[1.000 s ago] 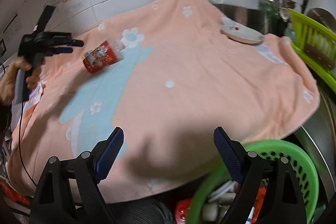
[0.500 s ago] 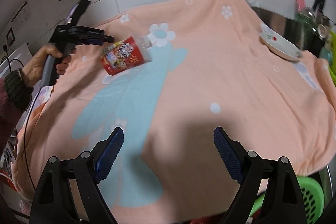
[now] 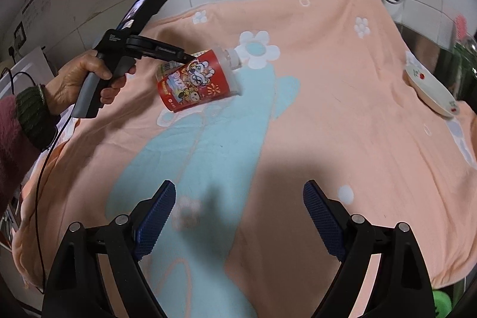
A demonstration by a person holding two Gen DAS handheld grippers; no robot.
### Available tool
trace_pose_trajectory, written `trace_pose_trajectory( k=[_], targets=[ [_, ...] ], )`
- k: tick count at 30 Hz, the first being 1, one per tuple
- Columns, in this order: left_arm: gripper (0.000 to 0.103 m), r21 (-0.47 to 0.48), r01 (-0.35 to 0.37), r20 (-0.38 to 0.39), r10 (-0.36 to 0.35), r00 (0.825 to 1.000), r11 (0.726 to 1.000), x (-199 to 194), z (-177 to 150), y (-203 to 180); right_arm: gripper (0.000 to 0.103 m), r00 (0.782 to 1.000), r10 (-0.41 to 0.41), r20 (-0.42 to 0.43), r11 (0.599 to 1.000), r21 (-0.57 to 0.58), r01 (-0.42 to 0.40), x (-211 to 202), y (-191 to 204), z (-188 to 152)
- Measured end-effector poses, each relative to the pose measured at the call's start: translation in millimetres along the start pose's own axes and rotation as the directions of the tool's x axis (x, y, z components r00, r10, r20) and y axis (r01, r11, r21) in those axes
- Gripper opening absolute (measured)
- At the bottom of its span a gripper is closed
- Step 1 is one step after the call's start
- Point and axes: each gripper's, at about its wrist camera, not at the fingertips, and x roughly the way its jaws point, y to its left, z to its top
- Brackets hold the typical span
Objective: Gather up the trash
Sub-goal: 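Reach the left gripper to the clear yellow-label bottle and grasp it, then grasp the red printed cup with the right gripper while the left gripper holds the bottle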
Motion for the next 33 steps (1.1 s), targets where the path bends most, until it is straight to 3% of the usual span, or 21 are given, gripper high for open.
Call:
trace_pose_trajectory(
  k=[9, 14, 21, 24, 33],
  targets=[
    [0.061, -0.01, 0.036, -0.003, -0.036, 0.999, 0.999, 14.6, 1.2, -0.1, 0.084, 0.998, 0.059, -0.023, 0.998, 0.019, -0.059, 25.5, 4.7, 27.2],
    [0.056, -0.036, 0.042, 0.008, -0.042, 0.999, 0.998, 12.7, -2.9, -1.9, 0.084, 0.997, 0.065, -0.033, 0.997, 0.036, -0.064, 35.7, 7.0, 37.1],
    [0.05, -0.158, 0.083, 0.008, -0.082, 0.997, 0.984, 3.9, -16.9, 1.6, 0.084, 0.994, 0.1, -0.044, 0.987, 0.13, -0.093, 55.5, 2.0, 53.5],
    [0.049, -0.247, 0.107, 0.014, -0.107, 0.994, 0.963, -1.6, -27.0, 11.6, 0.084, 0.991, 0.128, -0.041, 0.976, 0.182, -0.118, 66.1, 1.2, 62.5],
    [0.047, -0.347, 0.11, 0.043, -0.101, 0.994, 0.931, -21.3, -51.5, 27.9, 0.083, 0.973, 0.227, -0.038, 0.907, 0.372, -0.197, 108.1, 3.9, 82.2]
  ],
)
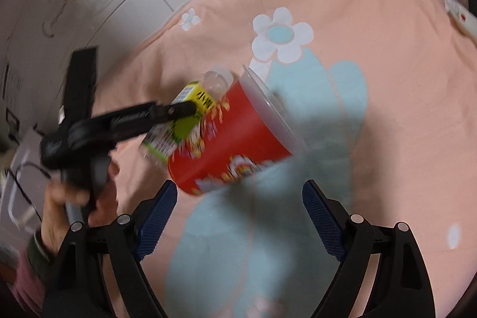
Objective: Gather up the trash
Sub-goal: 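Grasp the red printed cup with the right gripper while the left gripper holds the bottle, then carry the red cup with the right gripper and the bottle with the left gripper toward the green basket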
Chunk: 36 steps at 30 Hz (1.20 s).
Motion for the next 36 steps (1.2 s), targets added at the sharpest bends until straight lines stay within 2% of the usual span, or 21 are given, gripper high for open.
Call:
trace_pose_trajectory(
  k=[7, 11, 15, 20, 28, 36],
  targets=[
    [0.046, -0.024, 0.001, 0.014, 0.0, 1.0, 1.0, -8.2, -4.1, 10.2, 0.082, 0.999, 0.042, 0.001, 0.977, 0.208, -0.041, 22.4, -13.3, 11.7],
    [0.046, -0.019, 0.001, 0.013, -0.001, 1.0, 1.0, -8.0, -6.3, 11.3, 0.082, 0.997, 0.078, 0.015, 0.939, 0.335, -0.079, 36.4, -22.8, 19.5],
    [0.046, -0.016, 0.007, 0.012, -0.006, 1.0, 1.0, -5.0, -5.2, 11.6, 0.082, 0.998, 0.053, 0.029, 0.933, 0.354, -0.06, 44.0, -16.1, 24.9],
    [0.046, -0.006, 0.009, 0.008, -0.009, 1.0, 1.0, -3.9, -5.3, 12.5, 0.081, 0.995, 0.069, 0.065, 0.89, 0.447, -0.091, 54.9, -24.9, 29.4],
    [0.047, 0.024, -0.004, 0.008, 0.004, 1.0, 1.0, -2.2, -4.2, 9.4, 0.075, 0.994, 0.086, 0.074, 0.885, 0.452, -0.11, 51.5, -34.7, 32.1],
    [0.049, 0.069, -0.051, -0.002, 0.051, 0.999, 0.996, 6.2, -1.5, -2.1, 0.075, 0.995, 0.073, 0.071, 0.931, 0.354, -0.093, 15.5, -38.4, 17.3]
  ],
)
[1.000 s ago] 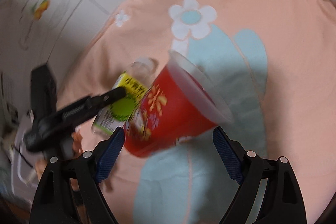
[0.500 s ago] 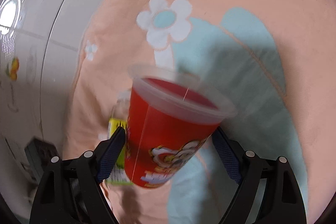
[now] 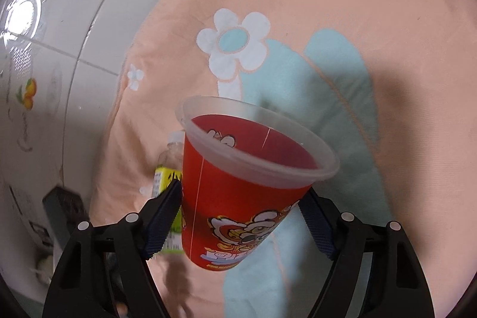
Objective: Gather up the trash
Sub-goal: 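Carry the red cup with the right gripper and the bottle with the left gripper toward the green basket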
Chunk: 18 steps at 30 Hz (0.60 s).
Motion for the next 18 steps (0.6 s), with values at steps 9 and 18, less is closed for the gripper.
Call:
trace_pose_trajectory(
  k=[9, 18],
  targets=[
    [0.047, 0.038, -0.057, -0.008, 0.057, 0.998, 0.998, 15.6, 4.6, -8.2, 0.074, 0.999, -0.019, 0.027, 0.993, -0.114, 0.022, -61.8, -15.5, -20.3],
    [0.046, 0.036, -0.038, 0.047, 0.036, 0.998, 0.999, -21.2, -13.0, -26.8, 0.074, 0.997, -0.041, 0.07, 0.976, -0.209, 0.054, -117.7, -31.1, -48.8]
  ],
)
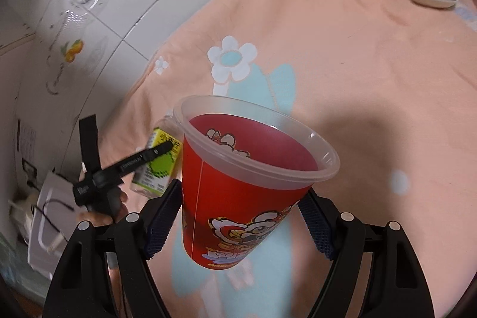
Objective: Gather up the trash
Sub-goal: 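Carry the red cup with the right gripper and the bottle with the left gripper toward the green basket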
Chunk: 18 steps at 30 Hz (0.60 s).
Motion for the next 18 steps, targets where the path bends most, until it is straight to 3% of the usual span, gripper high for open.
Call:
trace_pose_trajectory(
  k=[10, 18],
  targets=[
    [0.046, 0.092, 0.125, 0.035, -0.129, 0.991, 0.988, -56.3, -45.6, -77.1, 0.074, 0.991, -0.113, 0.074, 0.99, -0.076, 0.119, -78.8, -29.5, -42.1],
    [0.046, 0.184, 0.253, 0.008, -0.259, 0.966, 0.95, -82.6, -98.4, -162.7, 0.074, 0.961, -0.245, 0.126, 0.956, -0.134, 0.261, -140.8, -57.9, -87.9]
  ],
)
